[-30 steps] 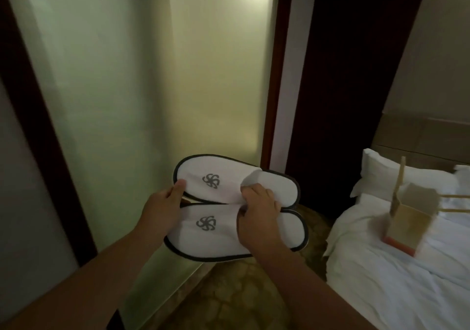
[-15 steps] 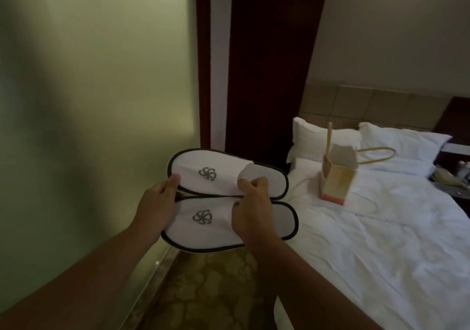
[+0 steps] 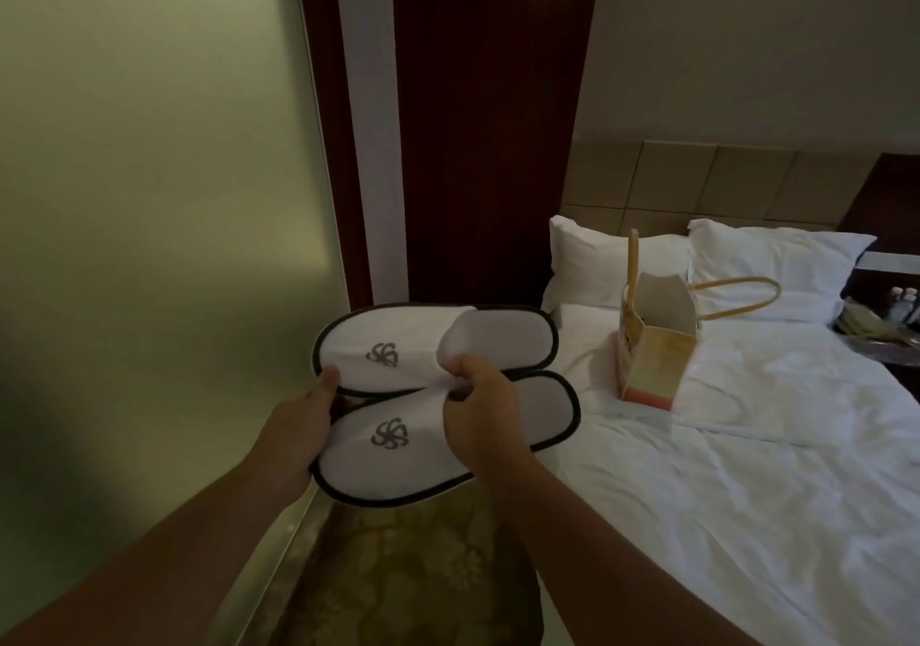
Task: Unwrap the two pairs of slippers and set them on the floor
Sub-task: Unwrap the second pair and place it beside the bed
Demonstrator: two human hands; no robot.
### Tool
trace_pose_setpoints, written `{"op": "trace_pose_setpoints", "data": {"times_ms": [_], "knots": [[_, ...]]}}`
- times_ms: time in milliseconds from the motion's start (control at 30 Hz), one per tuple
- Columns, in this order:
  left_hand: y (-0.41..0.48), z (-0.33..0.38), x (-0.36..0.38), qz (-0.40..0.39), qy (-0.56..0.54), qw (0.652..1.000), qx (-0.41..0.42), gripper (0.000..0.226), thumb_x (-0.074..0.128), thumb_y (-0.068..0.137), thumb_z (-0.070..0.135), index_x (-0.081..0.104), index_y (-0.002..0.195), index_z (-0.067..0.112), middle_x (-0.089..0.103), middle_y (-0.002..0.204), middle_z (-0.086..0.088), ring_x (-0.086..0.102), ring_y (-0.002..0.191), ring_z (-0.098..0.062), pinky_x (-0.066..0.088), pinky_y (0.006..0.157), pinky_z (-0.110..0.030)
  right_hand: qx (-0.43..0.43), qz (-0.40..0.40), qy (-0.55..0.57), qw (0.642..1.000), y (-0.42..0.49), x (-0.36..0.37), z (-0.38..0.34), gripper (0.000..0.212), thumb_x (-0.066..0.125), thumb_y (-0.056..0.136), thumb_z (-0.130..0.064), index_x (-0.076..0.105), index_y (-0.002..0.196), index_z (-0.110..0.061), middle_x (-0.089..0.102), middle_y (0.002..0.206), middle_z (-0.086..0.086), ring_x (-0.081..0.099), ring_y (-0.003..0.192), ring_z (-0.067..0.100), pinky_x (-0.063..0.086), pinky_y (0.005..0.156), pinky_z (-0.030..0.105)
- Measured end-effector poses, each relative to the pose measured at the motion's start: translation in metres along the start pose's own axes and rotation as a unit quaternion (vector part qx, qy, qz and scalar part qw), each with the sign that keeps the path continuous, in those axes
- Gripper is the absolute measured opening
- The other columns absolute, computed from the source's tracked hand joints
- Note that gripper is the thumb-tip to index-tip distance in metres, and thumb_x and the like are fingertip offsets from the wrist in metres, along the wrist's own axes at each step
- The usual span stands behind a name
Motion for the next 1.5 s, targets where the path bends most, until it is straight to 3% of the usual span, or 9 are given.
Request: {"op": "trace_pose_setpoints", "data": {"times_ms": [133, 333, 567, 700, 800, 1033, 1167, 1333, 1500], "knots": [[0.036, 0.002, 0.03, -0.014, 0.029, 0.999, 0.0, 0.055, 0.045, 0.088, 0.065, 0.076, 0.077, 0.02, 0.076, 0.08, -0.008, 0.072, 0.074, -0.028, 0.056, 0.064, -0.037, -0.031, -0.012, -0.102, 0.994, 0.032, -0.003, 0.016, 0.04, 0.055, 0.09, -0.008, 0.057, 0.13, -0.013, 0.065, 0.118, 0.007, 0.06, 0.106, 0.022, 0.045, 0.096, 0.03], [0.109, 0.003, 0.087, -0.051, 0.076, 0.996, 0.017, 0.053, 0.041, 0.087, 0.067, 0.071, 0.093, 0.024, 0.071, 0.091, -0.005, 0.068, 0.084, -0.028, 0.057, 0.078, -0.046, -0.072, -0.026, -0.245, 0.966, 0.094, -0.004, 0.047, 0.028, 0.057, 0.087, -0.007, 0.066, 0.113, -0.004, 0.066, 0.107, 0.014, 0.058, 0.101, 0.031, 0.051, 0.088, 0.044], [0.203, -0.011, 0.144, -0.11, 0.126, 0.984, 0.059, 0.068, 0.052, 0.087, 0.056, 0.03, 0.145, 0.027, 0.052, 0.135, -0.006, 0.054, 0.118, -0.028, 0.045, 0.101, -0.051, -0.028, -0.015, -0.31, 0.95, 0.157, 0.019, 0.116, 0.006, 0.058, 0.075, -0.004, 0.064, 0.078, -0.005, 0.064, 0.086, 0.015, 0.057, 0.084, 0.035, 0.038, 0.07, 0.033], [0.222, 0.006, 0.168, -0.128, 0.287, 0.907, 0.279, 0.078, 0.044, 0.087, 0.064, 0.002, 0.148, 0.04, 0.004, 0.159, 0.003, 0.009, 0.146, -0.023, 0.017, 0.115, -0.045, -0.015, -0.011, -0.357, 0.934, 0.187, 0.046, 0.152, 0.01, 0.055, 0.073, -0.005, 0.06, 0.078, -0.011, 0.061, 0.094, 0.012, 0.048, 0.093, 0.033, 0.025, 0.076, 0.036], [0.235, 0.001, 0.19, -0.187, 0.36, 0.827, 0.388, 0.069, 0.025, 0.086, 0.072, -0.003, 0.146, 0.05, -0.006, 0.16, 0.007, -0.003, 0.146, -0.015, 0.007, 0.114, -0.041, -0.014, -0.038, -0.366, 0.93, 0.207, 0.071, 0.176, 0.015, 0.056, 0.077, -0.005, 0.062, 0.09, -0.009, 0.062, 0.107, 0.012, 0.048, 0.1, 0.034, 0.033, 0.083, 0.041], [0.298, -0.095, 0.207, -0.272, 0.433, 0.804, 0.302, 0.064, 0.004, 0.078, 0.083, -0.022, 0.133, 0.062, -0.014, 0.16, 0.008, -0.01, 0.147, -0.015, 0.003, 0.118, -0.044, 0.037, -0.051, -0.326, 0.943, 0.224, 0.111, 0.257, 0.03, 0.054, 0.079, -0.001, 0.063, 0.106, -0.005, 0.063, 0.115, 0.014, 0.05, 0.108, 0.034, 0.04, 0.092, 0.046], [0.322, -0.14, 0.23, -0.295, 0.478, 0.78, 0.276, 0.071, 0.001, 0.076, 0.083, -0.026, 0.135, 0.056, -0.017, 0.16, 0.003, -0.014, 0.146, -0.017, 0.0, 0.119, -0.044, 0.067, -0.048, -0.292, 0.953, 0.228, 0.133, 0.32, 0.031, 0.056, 0.08, -0.001, 0.064, 0.11, -0.005, 0.064, 0.115, 0.014, 0.05, 0.112, 0.033, 0.039, 0.096, 0.045], [0.339, -0.199, 0.271, -0.267, 0.549, 0.738, 0.287, 0.086, 0.007, 0.08, 0.082, -0.007, 0.15, 0.035, -0.013, 0.161, -0.003, -0.012, 0.147, -0.023, 0.002, 0.118, -0.052, 0.086, -0.073, -0.279, 0.954, 0.229, 0.173, 0.405, 0.035, 0.056, 0.078, -0.003, 0.063, 0.112, -0.006, 0.063, 0.117, 0.012, 0.047, 0.117, 0.032, 0.034, 0.103, 0.046], [0.332, -0.28, 0.318, -0.272, 0.582, 0.705, 0.299, 0.11, 0.016, 0.07, 0.092, -0.018, 0.15, 0.024, -0.018, 0.16, -0.003, -0.015, 0.147, -0.022, -0.005, 0.115, -0.051, 0.09, -0.116, -0.281, 0.948, 0.225, 0.214, 0.491, 0.042, 0.056, 0.08, -0.009, 0.058, 0.122, -0.009, 0.058, 0.128, 0.01, 0.044, 0.125, 0.028, 0.029, 0.111, 0.051]]}}
Point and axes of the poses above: each hand's wrist, its own y-axis towards the middle knuckle, its own x-axis out of the palm, z = x × y, the point moved 9 cm from there along y, towards the middle knuckle
